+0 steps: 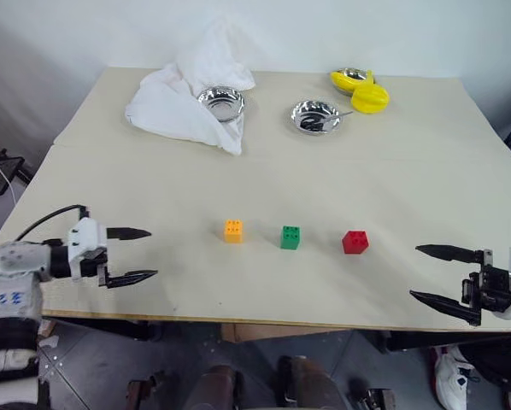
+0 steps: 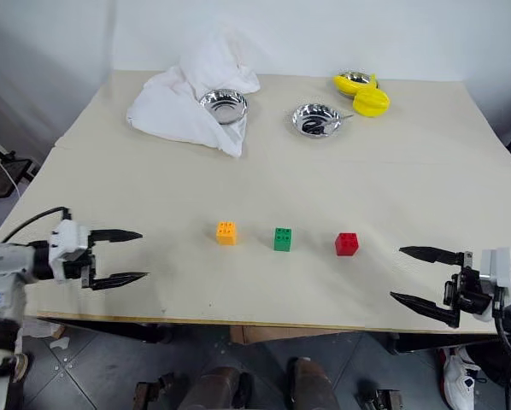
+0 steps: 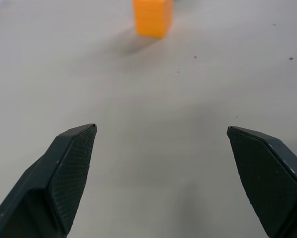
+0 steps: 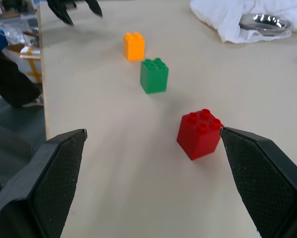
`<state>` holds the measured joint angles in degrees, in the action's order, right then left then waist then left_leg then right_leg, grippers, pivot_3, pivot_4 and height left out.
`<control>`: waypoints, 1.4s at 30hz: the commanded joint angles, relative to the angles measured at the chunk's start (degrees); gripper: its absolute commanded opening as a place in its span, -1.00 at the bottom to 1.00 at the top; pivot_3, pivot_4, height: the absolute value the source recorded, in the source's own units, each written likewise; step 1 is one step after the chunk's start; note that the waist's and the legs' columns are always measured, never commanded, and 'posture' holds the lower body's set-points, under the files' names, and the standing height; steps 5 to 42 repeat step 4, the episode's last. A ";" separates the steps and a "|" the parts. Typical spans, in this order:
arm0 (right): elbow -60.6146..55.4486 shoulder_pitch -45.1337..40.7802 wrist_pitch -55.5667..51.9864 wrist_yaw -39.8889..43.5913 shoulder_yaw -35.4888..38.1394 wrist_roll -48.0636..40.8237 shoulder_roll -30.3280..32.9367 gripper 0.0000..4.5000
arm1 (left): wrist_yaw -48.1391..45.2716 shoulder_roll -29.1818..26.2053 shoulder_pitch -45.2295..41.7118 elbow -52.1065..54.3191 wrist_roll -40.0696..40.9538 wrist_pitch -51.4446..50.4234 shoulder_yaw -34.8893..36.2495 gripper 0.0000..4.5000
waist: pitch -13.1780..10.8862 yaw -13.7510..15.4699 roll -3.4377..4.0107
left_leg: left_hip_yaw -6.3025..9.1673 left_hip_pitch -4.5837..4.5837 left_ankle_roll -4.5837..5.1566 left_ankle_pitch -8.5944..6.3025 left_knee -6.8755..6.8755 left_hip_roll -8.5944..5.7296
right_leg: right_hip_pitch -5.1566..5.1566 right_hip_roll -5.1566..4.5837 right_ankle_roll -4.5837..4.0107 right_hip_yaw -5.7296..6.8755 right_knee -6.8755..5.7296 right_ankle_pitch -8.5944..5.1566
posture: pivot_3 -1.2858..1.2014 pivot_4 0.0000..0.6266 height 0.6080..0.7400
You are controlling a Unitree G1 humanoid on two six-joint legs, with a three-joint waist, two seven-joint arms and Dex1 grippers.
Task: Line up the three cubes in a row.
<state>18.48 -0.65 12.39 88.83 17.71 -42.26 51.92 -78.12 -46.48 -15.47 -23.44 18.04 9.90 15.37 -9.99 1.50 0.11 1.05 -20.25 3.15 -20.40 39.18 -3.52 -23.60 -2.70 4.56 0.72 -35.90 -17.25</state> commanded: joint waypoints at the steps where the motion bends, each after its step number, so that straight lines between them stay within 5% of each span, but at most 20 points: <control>1: 3.70 -1.19 3.32 3.67 -1.94 -1.81 2.62 1.00 | 4.07 -1.03 4.04 7.40 3.26 -3.04 3.94 0.99 | 0.00 0.02 0.00 | 0.00 0.00 0.00 0.00 -0.01 0.00 | -0.01 0.00 -0.02 0.00 0.01 -0.01 | 0.03 -0.52 1.00; 42: 6.39 -1.84 5.14 3.67 -3.92 -2.54 3.79 1.00 | 7.16 -0.16 6.79 12.21 4.96 -5.83 5.40 0.99 | 0.00 -0.02 0.00 | 0.00 0.01 0.00 0.00 -0.05 0.00 | -0.02 0.00 -0.02 0.01 -0.01 -0.01 | 0.03 -0.52 1.00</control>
